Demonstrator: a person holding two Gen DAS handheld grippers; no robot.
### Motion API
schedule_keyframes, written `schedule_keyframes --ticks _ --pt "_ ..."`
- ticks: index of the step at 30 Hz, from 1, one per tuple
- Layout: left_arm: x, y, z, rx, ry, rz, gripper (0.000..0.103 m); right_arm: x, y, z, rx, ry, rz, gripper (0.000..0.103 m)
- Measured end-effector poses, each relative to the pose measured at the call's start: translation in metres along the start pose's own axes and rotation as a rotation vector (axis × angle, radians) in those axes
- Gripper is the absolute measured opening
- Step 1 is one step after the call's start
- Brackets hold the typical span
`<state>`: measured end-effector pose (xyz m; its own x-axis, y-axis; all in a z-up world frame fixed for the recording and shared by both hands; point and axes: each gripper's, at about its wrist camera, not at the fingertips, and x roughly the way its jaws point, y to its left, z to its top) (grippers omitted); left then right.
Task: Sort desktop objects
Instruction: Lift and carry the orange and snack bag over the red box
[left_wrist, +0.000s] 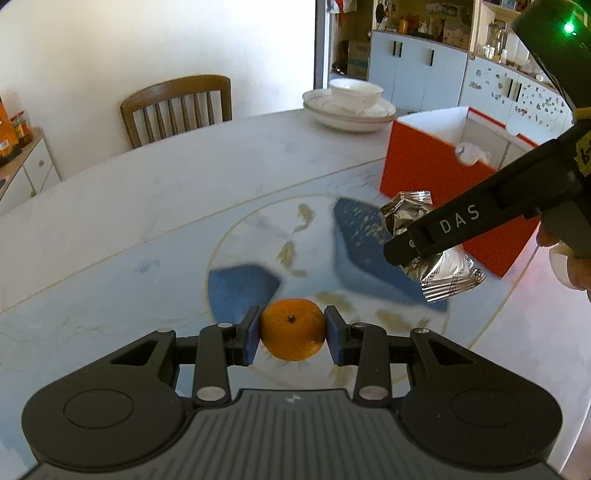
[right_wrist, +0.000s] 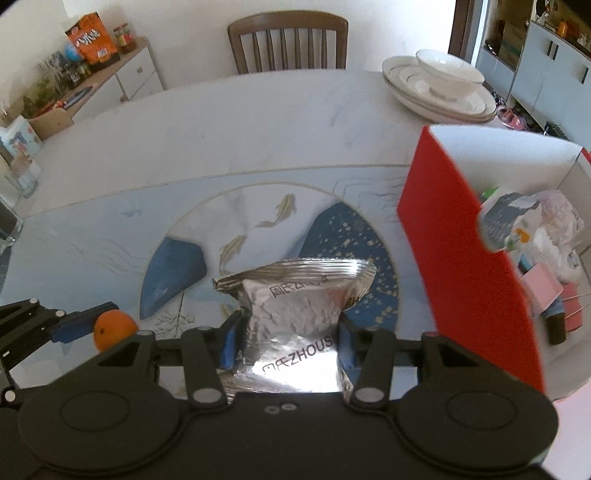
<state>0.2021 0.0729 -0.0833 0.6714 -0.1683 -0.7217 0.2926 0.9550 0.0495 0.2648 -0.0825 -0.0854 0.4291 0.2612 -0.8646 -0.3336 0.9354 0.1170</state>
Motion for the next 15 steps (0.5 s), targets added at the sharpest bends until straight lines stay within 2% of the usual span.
schedule_keyframes --ticks 15 --pt "-0.025 -0.055 0.052 0.019 -0.093 -0.069 0.035 -0.065 -0.061 0.011 0.005 -0.086 0.045 0.050"
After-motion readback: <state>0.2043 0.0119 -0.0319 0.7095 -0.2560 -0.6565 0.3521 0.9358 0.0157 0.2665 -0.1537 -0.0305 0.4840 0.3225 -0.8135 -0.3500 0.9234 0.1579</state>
